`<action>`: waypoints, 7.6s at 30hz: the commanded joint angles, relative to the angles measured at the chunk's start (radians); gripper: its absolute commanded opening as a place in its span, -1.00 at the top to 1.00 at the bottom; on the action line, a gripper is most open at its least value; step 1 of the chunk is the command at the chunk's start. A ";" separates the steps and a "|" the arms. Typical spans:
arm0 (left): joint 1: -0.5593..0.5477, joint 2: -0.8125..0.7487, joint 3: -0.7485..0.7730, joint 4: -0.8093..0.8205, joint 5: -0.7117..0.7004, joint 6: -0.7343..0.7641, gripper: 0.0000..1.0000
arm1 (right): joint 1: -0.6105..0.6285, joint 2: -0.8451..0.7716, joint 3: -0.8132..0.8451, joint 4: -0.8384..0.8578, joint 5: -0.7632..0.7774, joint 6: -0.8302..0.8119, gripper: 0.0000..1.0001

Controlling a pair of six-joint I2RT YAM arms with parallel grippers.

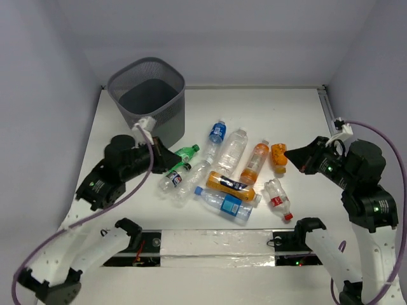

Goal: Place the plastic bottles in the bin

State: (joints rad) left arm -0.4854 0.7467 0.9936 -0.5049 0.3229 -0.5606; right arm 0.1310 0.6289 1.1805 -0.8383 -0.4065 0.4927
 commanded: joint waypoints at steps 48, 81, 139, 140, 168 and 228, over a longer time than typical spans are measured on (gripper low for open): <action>-0.312 0.821 -0.029 0.197 -0.436 0.192 -0.33 | 0.504 0.116 -0.446 0.248 0.003 0.086 -0.61; -0.013 0.407 0.720 -0.178 -0.392 0.149 0.35 | 1.001 0.752 -0.196 0.315 0.512 -0.066 -0.68; 0.360 0.453 0.567 0.261 -0.290 0.119 -0.02 | 1.118 0.713 0.140 0.211 0.601 0.031 0.01; 0.360 0.427 0.545 0.246 -0.266 0.117 0.05 | 1.105 0.724 0.189 0.197 0.603 0.020 0.01; 0.303 -0.095 -0.119 -0.188 -0.156 0.011 0.33 | 0.757 1.605 1.524 0.593 0.702 0.406 -0.12; -0.033 0.750 -0.033 -0.124 -0.186 0.369 -0.50 | 0.728 0.399 -0.340 0.409 0.313 -0.005 -0.89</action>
State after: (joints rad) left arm -0.5098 1.4906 0.9607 -0.6193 0.1108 -0.1883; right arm 0.8585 0.9699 0.8490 -0.3882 -0.0738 0.5335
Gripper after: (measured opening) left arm 0.752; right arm 0.942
